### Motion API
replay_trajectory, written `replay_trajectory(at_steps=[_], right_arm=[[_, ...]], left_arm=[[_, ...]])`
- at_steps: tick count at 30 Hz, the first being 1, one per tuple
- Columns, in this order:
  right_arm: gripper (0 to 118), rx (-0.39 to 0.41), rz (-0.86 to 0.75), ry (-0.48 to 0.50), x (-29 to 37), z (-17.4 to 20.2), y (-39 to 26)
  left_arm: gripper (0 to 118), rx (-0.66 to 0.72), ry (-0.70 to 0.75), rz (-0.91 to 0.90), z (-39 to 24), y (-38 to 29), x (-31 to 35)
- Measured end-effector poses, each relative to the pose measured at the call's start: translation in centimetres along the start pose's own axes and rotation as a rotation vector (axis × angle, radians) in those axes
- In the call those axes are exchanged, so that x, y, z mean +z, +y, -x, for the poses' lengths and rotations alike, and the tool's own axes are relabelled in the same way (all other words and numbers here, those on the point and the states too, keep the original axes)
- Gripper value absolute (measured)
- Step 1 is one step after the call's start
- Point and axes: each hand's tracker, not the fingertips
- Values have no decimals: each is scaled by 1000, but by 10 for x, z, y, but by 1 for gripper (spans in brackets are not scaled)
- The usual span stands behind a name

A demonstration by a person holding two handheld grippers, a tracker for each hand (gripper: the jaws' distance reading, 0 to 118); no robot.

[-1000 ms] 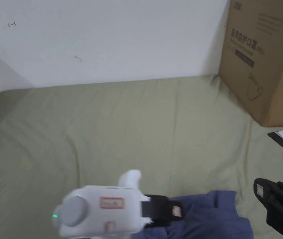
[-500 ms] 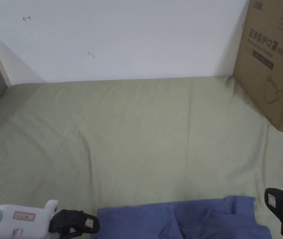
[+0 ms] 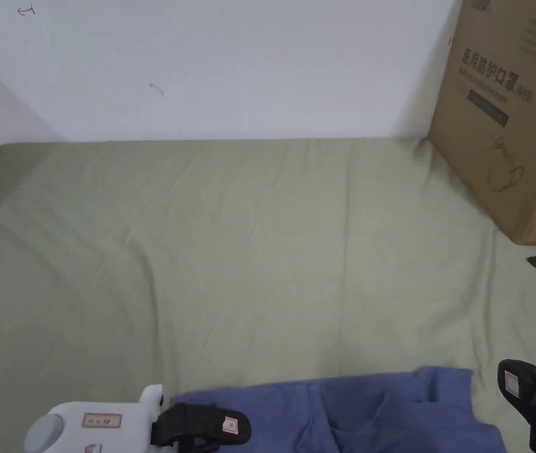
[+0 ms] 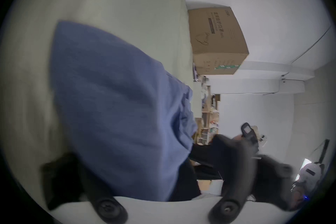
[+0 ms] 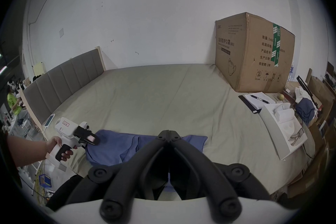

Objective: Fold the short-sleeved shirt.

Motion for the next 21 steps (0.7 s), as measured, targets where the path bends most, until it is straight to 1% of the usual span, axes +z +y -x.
replay_trajectory(at_steps=[1, 2, 3, 4, 5, 6, 7, 8, 10, 13, 15, 17, 18, 19, 20, 21], right_arm=[[0, 4, 0, 2, 0, 0, 0], [0, 3, 3, 7, -1, 1, -1], [0, -1, 6, 11, -1, 1, -1], [0, -8, 9, 17, -1, 1, -1], [0, -13, 10, 23, -2, 1, -1], [0, -15, 10, 26, -2, 2, -1], [0, -14, 10, 28, -2, 2, -1], [0, -11, 4, 30, -1, 2, 0], [0, -13, -14, 34, 3, 2, 1], [0, -31, -27, 48, 5, -1, 0], [0, -36, -28, 50, 6, -3, -1], [0, -42, -29, 49, 8, -6, -3], [0, -47, -30, 50, 9, -7, -4], [0, -52, -30, 50, 9, -9, -5], [0, -59, -29, 49, 10, -11, -6], [0, -64, -28, 47, 10, -13, -7]], left_arm=[[38, -12, 64, -31, -2, -1, 4], [11, -44, 193, -45, -5, -2, 3], [11, -80, 320, -37, -7, -4, 4], [11, -108, 372, -25, -6, -5, 9], [11, -82, 270, -30, -15, -9, 11], [11, -117, 284, -51, -30, -12, 13], [11, -155, 337, -63, -44, -14, 16], [11, -194, 425, -76, -59, -16, 22], [11, -231, 551, -85, -81, -21, 39], [11, -297, 803, -105, -110, -24, 70], [11, -365, 991, -117, -126, -27, 84], [11, -344, 1146, -150, -131, -30, 93], [11, -337, 1208, -170, -134, -31, 92], [11, -378, 1247, -169, -138, -34, 87], [11, -439, 1265, -158, -143, -36, 78], [11, -467, 1272, -139, -144, -36, 68]])
